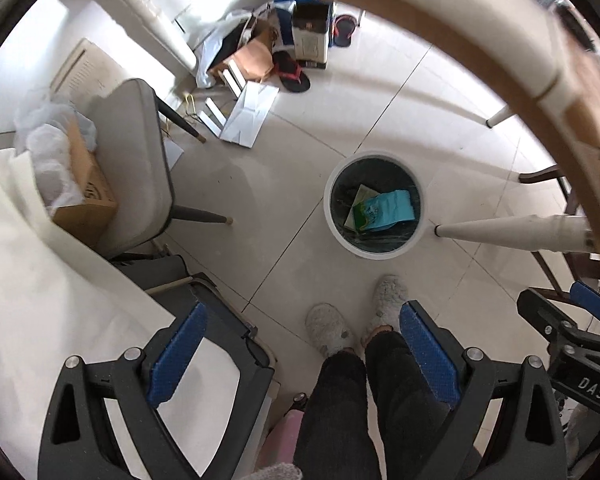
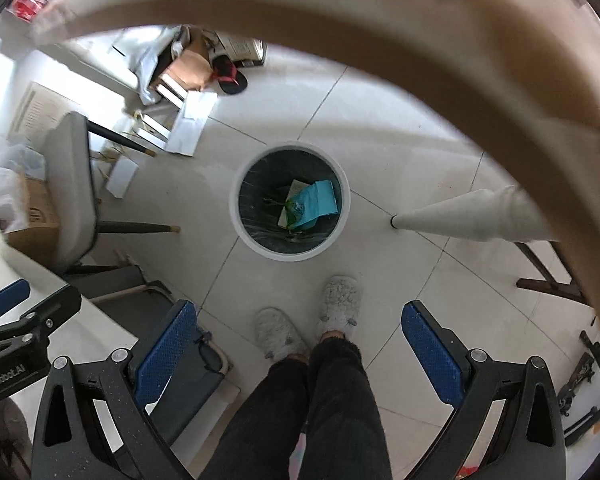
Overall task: Collect trash
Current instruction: 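Grasp the blue snack bag with the left tool while the right tool grasps the black lid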
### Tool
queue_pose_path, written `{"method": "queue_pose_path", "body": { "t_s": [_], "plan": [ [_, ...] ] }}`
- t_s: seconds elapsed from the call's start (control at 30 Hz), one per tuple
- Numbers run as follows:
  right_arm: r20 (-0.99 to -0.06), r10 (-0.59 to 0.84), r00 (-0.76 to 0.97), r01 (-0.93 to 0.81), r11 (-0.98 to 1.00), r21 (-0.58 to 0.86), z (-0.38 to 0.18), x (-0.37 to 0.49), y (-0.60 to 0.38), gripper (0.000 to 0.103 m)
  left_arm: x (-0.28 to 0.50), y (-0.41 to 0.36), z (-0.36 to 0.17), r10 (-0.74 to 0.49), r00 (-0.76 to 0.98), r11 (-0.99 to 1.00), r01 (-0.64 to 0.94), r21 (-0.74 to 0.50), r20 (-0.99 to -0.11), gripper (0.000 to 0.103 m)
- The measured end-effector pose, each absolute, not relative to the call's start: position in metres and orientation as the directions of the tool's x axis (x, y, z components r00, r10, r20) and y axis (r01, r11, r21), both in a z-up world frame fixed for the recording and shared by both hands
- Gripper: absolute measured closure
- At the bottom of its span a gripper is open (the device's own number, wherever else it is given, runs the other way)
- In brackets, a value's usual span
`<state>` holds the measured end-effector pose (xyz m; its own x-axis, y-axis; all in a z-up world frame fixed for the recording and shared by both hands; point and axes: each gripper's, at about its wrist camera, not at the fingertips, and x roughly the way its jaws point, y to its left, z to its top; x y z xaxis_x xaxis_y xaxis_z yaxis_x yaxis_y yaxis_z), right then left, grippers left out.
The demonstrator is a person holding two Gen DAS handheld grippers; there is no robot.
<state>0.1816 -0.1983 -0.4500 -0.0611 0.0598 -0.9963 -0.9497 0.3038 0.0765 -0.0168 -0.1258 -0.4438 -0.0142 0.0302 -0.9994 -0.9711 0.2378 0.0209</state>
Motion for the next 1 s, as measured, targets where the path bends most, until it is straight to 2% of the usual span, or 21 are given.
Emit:
{"method": "queue_pose_path", "body": {
  "t_s": [0.27,0.4,0.43,0.53,0.7,0.87,1.0],
  "plan": [
    [-0.980,0.150,-0.134,-0.923,0.342,0.179,-0.338,0.191,-0.208,0.000,-0.001,-0.119,-0.346,0.130,0.041,0.243,-0.970,-0.009,-0.991,0.005],
    [-0.962,0.241,-0.131,-0.897,0.383,0.219,-0.283,0.223,-0.193,0.000,0.027,-0.082,-0.300,0.201,0.069,0.250,-0.968,-0.017,-0.977,0.005],
    [-0.958,0.261,-0.120,-0.892,0.396,0.219,-0.270,0.236,-0.187,0.000,0.037,-0.072,-0.291,0.216,0.079,0.255,-0.967,-0.022,-0.973,0.001],
    [-0.947,0.310,-0.085,-0.869,0.442,0.223,-0.245,0.278,-0.166,0.000,0.067,-0.031,-0.271,0.254,0.107,0.241,-0.970,-0.044,-0.961,0.000],
    [-0.943,0.331,-0.031,-0.800,0.557,0.222,-0.246,0.364,-0.107,0.000,0.123,0.042,-0.266,0.248,0.084,0.195,-0.980,-0.035,-0.965,0.000],
    [-0.955,0.296,-0.010,-0.750,0.629,0.203,-0.287,0.433,-0.021,0.000,0.156,0.115,-0.299,0.148,0.019,0.078,-0.997,-0.007,-0.989,0.000],
    [-0.978,0.208,-0.032,-0.745,0.647,0.162,-0.334,0.459,0.047,0.000,0.162,0.162,-0.339,0.015,0.126,-0.097,-0.987,-0.127,-0.992,0.000]
  ]
}}
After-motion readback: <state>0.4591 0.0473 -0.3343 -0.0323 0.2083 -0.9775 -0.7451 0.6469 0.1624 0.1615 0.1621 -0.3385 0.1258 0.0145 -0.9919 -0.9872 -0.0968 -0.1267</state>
